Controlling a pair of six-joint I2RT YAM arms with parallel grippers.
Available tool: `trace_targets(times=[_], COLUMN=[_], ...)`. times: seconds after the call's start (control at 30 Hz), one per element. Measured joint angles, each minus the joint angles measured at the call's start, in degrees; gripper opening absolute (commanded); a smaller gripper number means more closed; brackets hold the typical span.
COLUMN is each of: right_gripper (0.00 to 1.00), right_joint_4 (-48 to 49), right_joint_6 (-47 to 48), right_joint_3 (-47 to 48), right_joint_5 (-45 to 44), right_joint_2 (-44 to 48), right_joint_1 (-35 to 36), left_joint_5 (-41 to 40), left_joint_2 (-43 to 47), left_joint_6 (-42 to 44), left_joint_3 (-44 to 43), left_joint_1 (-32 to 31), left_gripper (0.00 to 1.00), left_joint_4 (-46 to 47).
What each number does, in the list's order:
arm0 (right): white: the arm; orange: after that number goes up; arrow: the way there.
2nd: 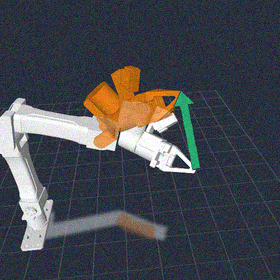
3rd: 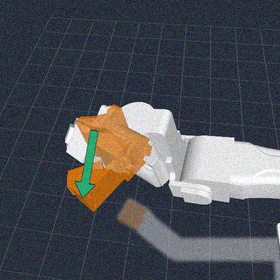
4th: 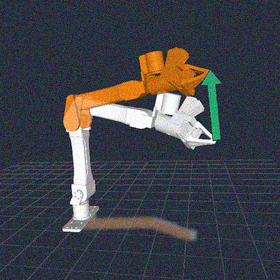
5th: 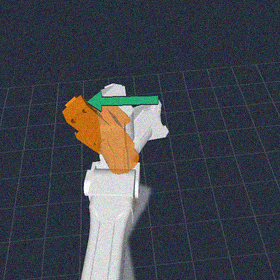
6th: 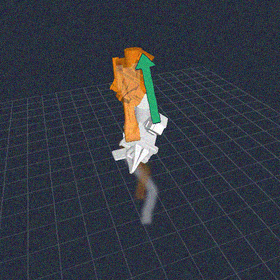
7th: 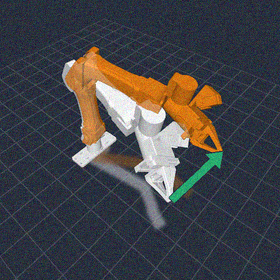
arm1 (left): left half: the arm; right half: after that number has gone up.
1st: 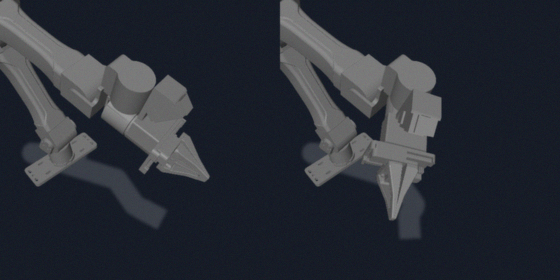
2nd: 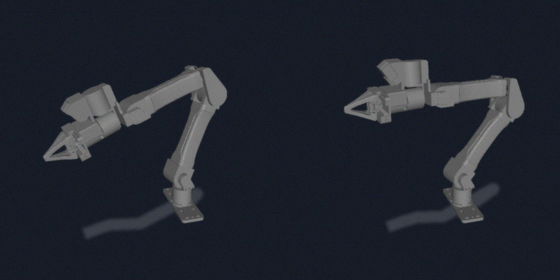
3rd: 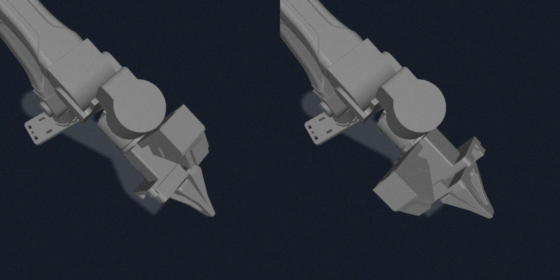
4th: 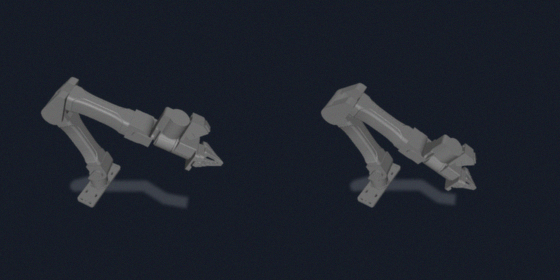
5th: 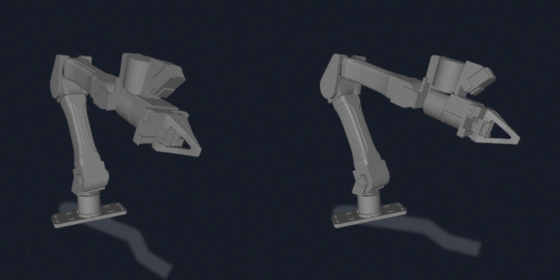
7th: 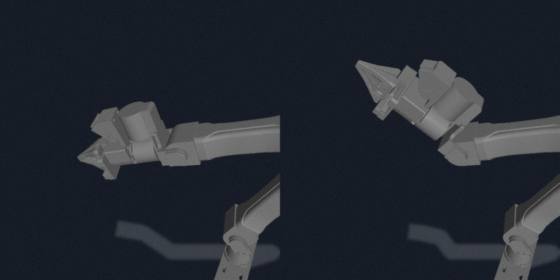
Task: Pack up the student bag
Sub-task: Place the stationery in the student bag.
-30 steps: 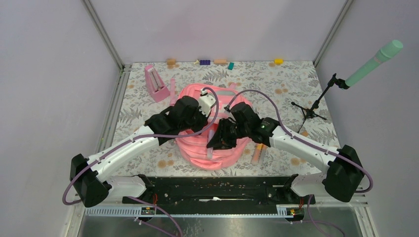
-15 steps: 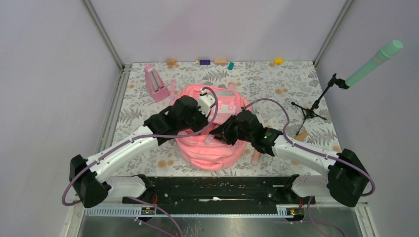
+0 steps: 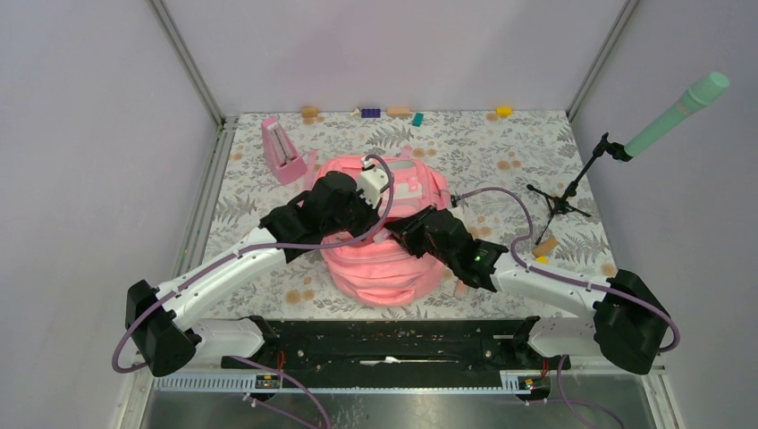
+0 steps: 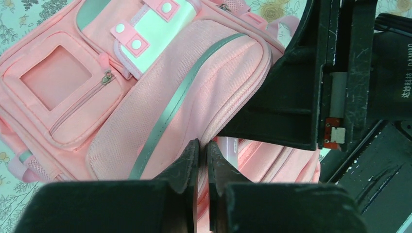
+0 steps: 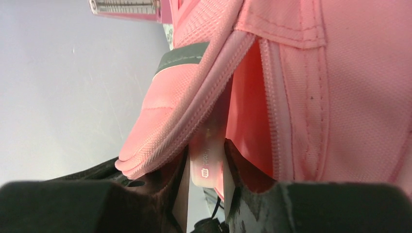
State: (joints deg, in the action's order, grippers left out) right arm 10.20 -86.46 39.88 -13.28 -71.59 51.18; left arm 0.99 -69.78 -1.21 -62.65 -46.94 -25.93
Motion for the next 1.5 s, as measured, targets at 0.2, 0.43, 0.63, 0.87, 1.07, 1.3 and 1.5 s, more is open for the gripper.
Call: trace_targets(times=[0.2, 0.43, 0.63, 0.87, 1.07, 1.3, 1.5], right_gripper=[0.21, 0.52, 0.53, 0.52, 0.52, 0.63, 0.65], right_joint_4=[0.15, 2.51, 3.15, 4.63, 3.02, -3.54, -20.83], right_joint_6=[1.99, 5.79, 8.90, 12.00, 19.45, 27.78, 30.75], right_joint_3=[0.35, 0.35, 0.35, -0.81, -1.29, -4.74, -9.33], right_joint_5=[-5.55, -9.05, -11.30, -11.50, -11.28, -14.08, -18.95], right_joint_2=[-0.63, -1.64, -1.62, -0.28, 6.58, 24.33, 36.87], right_joint_1=[1.40, 1.92, 2.36, 2.51, 4.26, 4.94, 4.66], left_joint_5=[0.55, 0.46, 0.33, -0.20, -0.92, -1.73, -1.88], left_joint_2=[0.00, 0.00, 0.00, 0.00, 0.00, 0.00, 0.00], left_joint_6=[-0.35, -0.33, -0.35, -0.37, -0.61, -1.25, -1.27], left_joint_3=[0.00, 0.00, 0.00, 0.00, 0.00, 0.00, 0.00], left_joint_1=[0.00, 0.17, 0.26, 0.26, 0.13, 0.22, 0.52], left_gripper=[0.00, 0.00, 0.00, 0.00, 0.00, 0.00, 0.00], left_joint_4=[0.37, 0.48, 0.52, 0.39, -0.17, -0.52, -0.52])
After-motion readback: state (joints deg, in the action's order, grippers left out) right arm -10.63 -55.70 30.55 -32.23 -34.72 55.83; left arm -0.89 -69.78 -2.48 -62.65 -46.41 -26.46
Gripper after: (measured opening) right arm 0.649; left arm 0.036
